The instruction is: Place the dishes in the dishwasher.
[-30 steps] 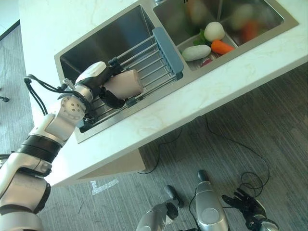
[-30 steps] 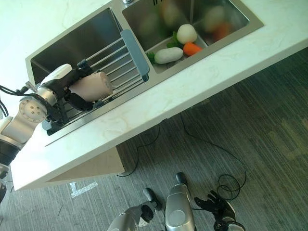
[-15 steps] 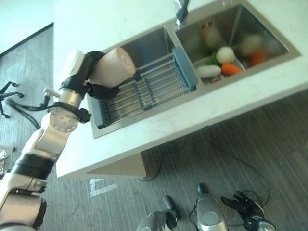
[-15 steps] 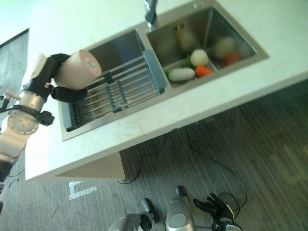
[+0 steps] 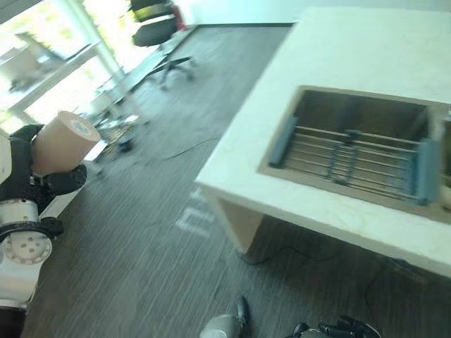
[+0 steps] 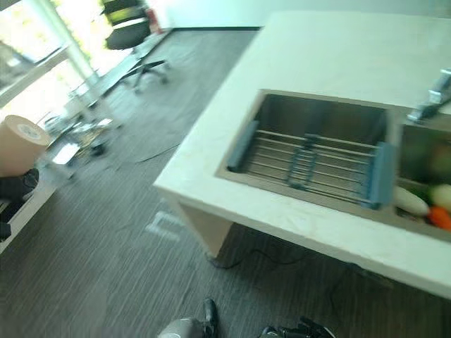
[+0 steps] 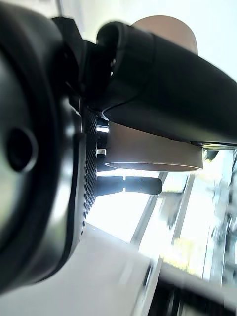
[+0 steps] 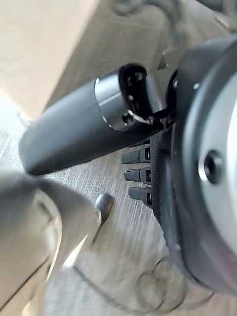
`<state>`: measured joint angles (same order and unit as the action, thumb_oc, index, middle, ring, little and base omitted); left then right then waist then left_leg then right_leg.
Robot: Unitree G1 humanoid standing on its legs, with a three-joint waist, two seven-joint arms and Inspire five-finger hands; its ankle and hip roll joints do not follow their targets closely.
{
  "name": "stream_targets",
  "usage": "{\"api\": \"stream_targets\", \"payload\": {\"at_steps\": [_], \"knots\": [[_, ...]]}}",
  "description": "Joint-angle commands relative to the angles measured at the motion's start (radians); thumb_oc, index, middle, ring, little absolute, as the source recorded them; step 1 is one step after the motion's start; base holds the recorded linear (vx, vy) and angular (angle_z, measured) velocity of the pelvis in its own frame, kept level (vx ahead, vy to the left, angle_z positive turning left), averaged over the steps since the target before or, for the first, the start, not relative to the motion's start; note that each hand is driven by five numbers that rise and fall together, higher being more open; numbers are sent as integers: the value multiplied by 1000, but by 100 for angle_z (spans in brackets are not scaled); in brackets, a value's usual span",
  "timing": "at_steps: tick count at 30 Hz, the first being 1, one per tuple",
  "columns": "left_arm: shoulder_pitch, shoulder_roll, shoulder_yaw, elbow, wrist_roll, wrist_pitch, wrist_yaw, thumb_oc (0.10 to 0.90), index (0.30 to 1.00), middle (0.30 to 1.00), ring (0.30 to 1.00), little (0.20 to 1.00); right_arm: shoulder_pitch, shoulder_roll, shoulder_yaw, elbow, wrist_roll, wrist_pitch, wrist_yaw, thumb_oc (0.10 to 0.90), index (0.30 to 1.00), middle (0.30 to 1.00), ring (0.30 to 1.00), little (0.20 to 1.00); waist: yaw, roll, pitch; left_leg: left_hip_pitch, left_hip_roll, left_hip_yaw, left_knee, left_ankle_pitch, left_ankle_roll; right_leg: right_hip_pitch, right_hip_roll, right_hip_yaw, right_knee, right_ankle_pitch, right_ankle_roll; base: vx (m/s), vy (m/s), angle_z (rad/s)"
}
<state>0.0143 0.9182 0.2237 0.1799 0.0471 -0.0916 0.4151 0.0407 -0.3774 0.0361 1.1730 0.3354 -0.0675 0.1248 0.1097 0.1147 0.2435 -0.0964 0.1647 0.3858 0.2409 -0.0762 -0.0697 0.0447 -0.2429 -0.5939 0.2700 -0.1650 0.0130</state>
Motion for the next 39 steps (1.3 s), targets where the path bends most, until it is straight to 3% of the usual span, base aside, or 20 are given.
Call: {"api": "stream_targets", "payload": {"at_steps": [1, 3, 8, 11, 14, 15, 16, 17, 18, 20, 21, 24, 26, 28, 33, 34, 35, 36, 38, 39], "knots": [[-156, 46, 97, -83, 21, -76, 71, 400, 300, 300, 300, 300, -20, 16, -14, -6, 39, -24, -11, 800, 900, 900, 900, 900, -73, 13, 0, 24, 10, -31, 59, -92, 14, -2, 50, 87, 30, -147, 0, -74, 237, 164], [-152, 22, 88, -100, 25, -80, 59, 400, 300, 300, 300, 300, -22, 21, -20, -5, 56, -28, -19, 800, 900, 900, 900, 900, -69, 15, 3, 25, 25, -1, 59, -89, 10, 13, 41, 46, 30, -142, 3, -1, 328, 167], [-98, -35, 82, -166, 97, -101, 28, 400, 300, 300, 300, 300, -21, 44, -32, -40, 36, -14, -30, 800, 900, 900, 900, 900, -6, 9, -3, 30, -54, -88, 59, -139, 44, 35, 1, 0, 30, -116, 34, 110, 413, 91], [-58, -57, 92, -207, 155, -128, 17, 400, 300, 300, 300, 300, -19, 65, -31, -52, 24, -29, -23, 800, 900, 900, 900, 900, 36, 3, -2, 51, -103, -120, 59, -170, 88, 73, -35, -23, 30, -77, 47, 207, 417, 42], [-43, -54, 98, -218, 173, -150, -6, 400, 300, 300, 300, 300, -15, 72, -30, -63, 15, -38, -15, 800, 900, 900, 900, 900, 39, 8, 2, 66, -122, -126, 59, -191, 127, 104, -60, -12, 64, -49, 53, 178, 354, 17], [-47, -50, 94, -215, 176, -157, -30, 400, 300, 300, 300, 300, -13, 75, -34, -67, 11, -38, -12, 800, 900, 900, 900, 900, 29, 8, 4, 71, -143, -144, 59, -206, 148, 98, -77, 27, 139, -34, 67, 248, 449, 20], [-66, -38, 77, -206, 173, -169, -44, 400, 300, 300, 300, 300, -10, 76, -38, -73, 15, -33, -11, 800, 900, 900, 900, 900, 5, 7, 8, 74, -169, -185, 59, -220, 172, 71, -76, 114, 271, -16, 79, 212, 361, 29], [-85, -31, 60, -199, 168, -181, -56, 400, 300, 300, 300, 300, -9, 77, -40, -74, 22, -31, -13, 800, 900, 900, 900, 900, -9, 2, 10, 73, -189, -209, 59, -226, 183, 44, -59, 170, 311, -18, 84, 187, 207, 65], [-135, -15, 20, -185, 154, -205, -80, 400, 300, 300, 300, 300, -3, 79, -43, -72, 31, -38, -13, 800, 900, 900, 900, 900, -47, -6, 14, 73, -222, -271, 59, -231, 200, -7, 25, 273, 344, -36, 80, 128, 87, 117], [-208, 7, -31, -172, 137, -208, -99, 400, 300, 300, 300, 300, -2, 78, -33, -67, 34, -54, -15, 800, 900, 900, 900, 900, -85, -9, 14, 74, -255, -330, 59, -242, 214, -86, 108, 346, 353, -60, 77, 87, 33, 216], [-243, 17, -52, -166, 130, -206, -107, 400, 300, 300, 300, 300, -3, 72, -29, -66, 38, -57, -10, 800, 900, 900, 900, 900, -105, -5, 20, 65, -256, -340, 59, -230, 216, -121, 146, 348, 303, -44, 70, 78, -23, 264], [-298, 35, -90, -163, 125, -190, -133, 400, 300, 300, 300, 300, -5, 50, -19, -38, 56, -62, 14, 800, 900, 900, 900, 900, -140, -6, 29, 82, -271, -378, 59, -255, 211, -193, 209, 401, 129, 23, 87, 161, -92, 155], [-349, 48, -142, -149, 130, -174, -132, 400, 300, 300, 300, 300, -19, 36, -19, -7, 65, -66, 37, 800, 900, 900, 900, 900, -160, -5, 36, 96, -282, -399, 59, -276, 212, -288, 221, 428, 40, 114, 118, 247, -160, 27], [-372, 61, -169, -130, 143, -175, -131, 400, 300, 300, 300, 300, -29, 29, -17, 7, 58, -63, 45, 800, 900, 900, 900, 900, -158, -3, 39, 120, -287, -408, 59, -291, 212, -350, 215, 418, 43, 162, 128, 302, -159, 66], [-367, 69, -175, -129, 148, -165, -130, 400, 300, 300, 300, 300, -39, 19, -19, 11, 103, -29, 20, 800, 900, 900, 900, 900, -166, 5, 9, 239, -283, -417, 59, -308, 171, -290, 230, 410, 76, 52, 72, 448, -222, 31], [-362, 67, -173, -142, 151, -154, -136, 400, 300, 300, 300, 300, -38, 14, -24, 14, 102, -32, 24, 800, 900, 900, 900, 900, -168, 3, -4, 278, -278, -412, 59, -259, 135, -268, 232, 414, 68, 33, 56, 496, -269, -26], [-360, 66, -171, -153, 156, -150, -137, 400, 300, 300, 300, 300, -36, 8, -26, 14, 91, -42, 32, 800, 900, 900, 900, 900, -169, 2, -8, 310, -261, -394, 59, -163, 101, -238, 236, 415, 49, 15, 42, 447, -281, -36], [-358, 69, -168, -164, 156, -149, -139, 400, 300, 300, 300, 300, -35, 4, -26, 10, 83, -50, 35, 800, 900, 900, 900, 900, -170, -3, -5, 282, -251, -366, 137, -101, 77, -213, 233, 416, 30, 10, 29, 319, -240, -25], [-357, 69, -159, -176, 147, -154, -151, 400, 300, 300, 300, 300, -38, -7, -23, 14, 84, -68, 34, 800, 900, 900, 900, 900, -169, -14, 4, 178, -234, -314, 338, -28, 38, -170, 226, 416, 30, -17, 1, 239, -239, 6], [-367, 63, -150, -187, 155, -157, -170, 400, 300, 300, 300, 300, -47, -17, -36, 28, 115, -86, 35, 800, 900, 900, 900, 900, -161, -23, 14, 44, -217, -278, 438, -43, 43, -132, 221, 416, 30, -41, -17, 339, -199, 73]]}}
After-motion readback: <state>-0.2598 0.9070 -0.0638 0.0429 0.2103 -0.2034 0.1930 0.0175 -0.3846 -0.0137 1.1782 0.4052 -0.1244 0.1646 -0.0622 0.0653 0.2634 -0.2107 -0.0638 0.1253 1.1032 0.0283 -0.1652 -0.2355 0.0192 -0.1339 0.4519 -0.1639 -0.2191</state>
